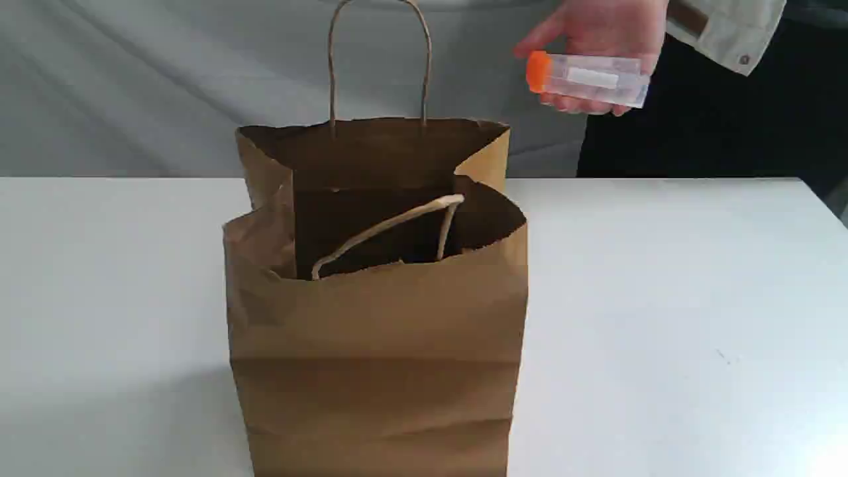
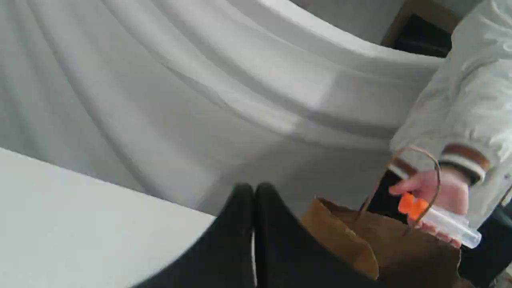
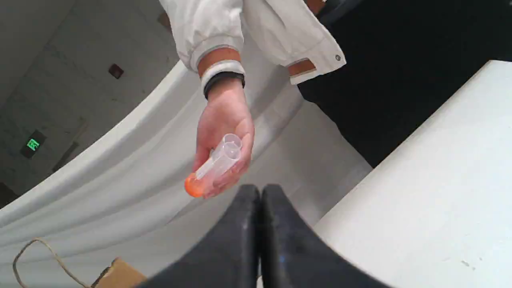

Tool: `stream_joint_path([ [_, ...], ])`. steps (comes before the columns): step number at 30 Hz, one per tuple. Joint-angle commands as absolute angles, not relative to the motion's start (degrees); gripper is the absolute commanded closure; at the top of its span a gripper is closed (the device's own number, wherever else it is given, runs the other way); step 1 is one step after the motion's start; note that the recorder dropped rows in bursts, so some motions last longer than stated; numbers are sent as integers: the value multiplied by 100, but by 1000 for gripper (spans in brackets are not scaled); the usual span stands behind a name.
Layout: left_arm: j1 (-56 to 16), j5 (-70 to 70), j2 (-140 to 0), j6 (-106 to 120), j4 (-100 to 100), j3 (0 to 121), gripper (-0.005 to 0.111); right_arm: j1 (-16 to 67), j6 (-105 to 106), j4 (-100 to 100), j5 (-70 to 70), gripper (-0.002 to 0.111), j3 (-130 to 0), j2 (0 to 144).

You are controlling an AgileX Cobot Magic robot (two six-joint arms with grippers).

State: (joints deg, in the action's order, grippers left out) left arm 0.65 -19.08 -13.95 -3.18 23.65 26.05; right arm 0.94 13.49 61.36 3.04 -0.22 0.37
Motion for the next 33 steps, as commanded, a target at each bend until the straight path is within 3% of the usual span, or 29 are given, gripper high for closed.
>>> stream_joint_path([
  [1,56,-2683,-2034,96,2357,3193,107,59,1390,5921,-61,108,0,0],
  [7,56,-3715,-3039,2320,3933,3836,107,59,1546,5838,-264,108,-32,0],
  [19,56,-5163,-4323,5835,6532,4177,103,59,2249,4955,-1371,108,-1495,256],
  [28,56,-6182,-4898,7883,7682,4177,88,59,2249,4641,-2217,108,-2290,1708],
  [33,56,-6112,-5105,8199,7731,4177,64,59,2276,4325,-2586,108,-2761,2520],
])
